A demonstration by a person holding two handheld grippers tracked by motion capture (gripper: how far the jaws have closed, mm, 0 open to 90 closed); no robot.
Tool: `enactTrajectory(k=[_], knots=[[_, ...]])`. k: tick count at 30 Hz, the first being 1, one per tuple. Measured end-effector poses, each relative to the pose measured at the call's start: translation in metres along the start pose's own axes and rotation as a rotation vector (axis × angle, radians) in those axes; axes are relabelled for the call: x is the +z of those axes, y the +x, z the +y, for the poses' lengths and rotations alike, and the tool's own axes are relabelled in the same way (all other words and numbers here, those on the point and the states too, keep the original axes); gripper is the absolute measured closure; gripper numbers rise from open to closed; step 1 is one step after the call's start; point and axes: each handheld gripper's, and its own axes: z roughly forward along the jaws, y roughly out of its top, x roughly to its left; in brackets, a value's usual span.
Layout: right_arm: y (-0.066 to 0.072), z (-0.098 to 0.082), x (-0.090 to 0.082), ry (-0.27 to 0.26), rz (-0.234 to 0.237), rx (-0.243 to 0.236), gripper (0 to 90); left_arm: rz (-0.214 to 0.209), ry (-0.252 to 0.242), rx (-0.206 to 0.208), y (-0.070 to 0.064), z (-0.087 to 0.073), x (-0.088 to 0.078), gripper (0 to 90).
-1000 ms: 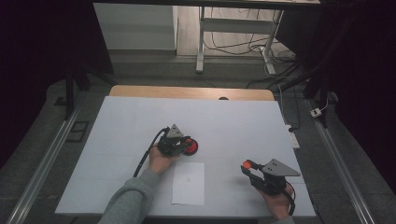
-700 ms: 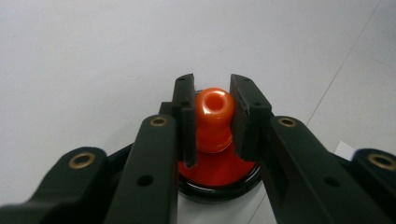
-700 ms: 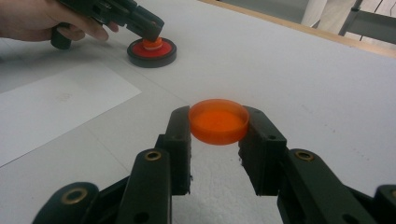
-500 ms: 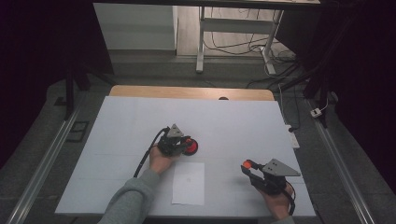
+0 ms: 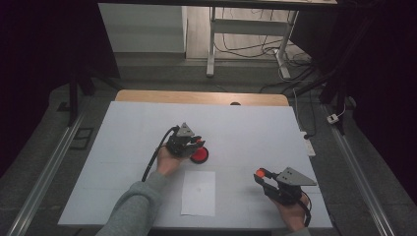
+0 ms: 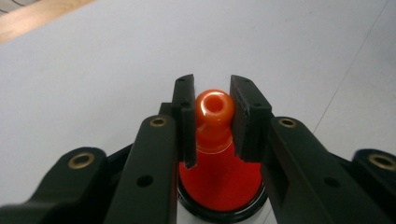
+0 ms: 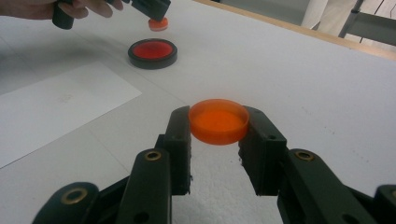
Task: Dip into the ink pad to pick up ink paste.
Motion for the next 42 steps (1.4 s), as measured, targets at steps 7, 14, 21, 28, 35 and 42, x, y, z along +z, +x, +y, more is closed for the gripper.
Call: enactTrajectory(k=[7,14,21,28,35,42], knots=[[0.000,-0.001,0.001,0.004,0.000,0.003,64.6,-0.001,0.031,-0.008,0.004,-0.004,0.006,73.1],[0.000,-0.001,0.001,0.006,0.001,0.001,64.5,-0.002,0.050,0.008,0.001,-0.006,0.011,73.2],[0.000,-0.001,0.001,0.009,0.002,0.002,64.6,-0.021,0.050,-0.019,0.003,-0.012,0.017,73.2],[0.001,-0.001,0.003,0.013,0.006,-0.003,64.5,-0.013,0.036,-0.021,0.002,-0.015,0.017,73.5],[0.001,-0.001,0.003,0.012,0.005,0.000,64.5,-0.001,0.029,-0.009,0.000,-0.016,0.018,73.6],[0.001,-0.001,0.002,0.013,0.005,-0.002,64.6,0.006,0.026,0.001,-0.001,-0.017,0.017,73.7]])
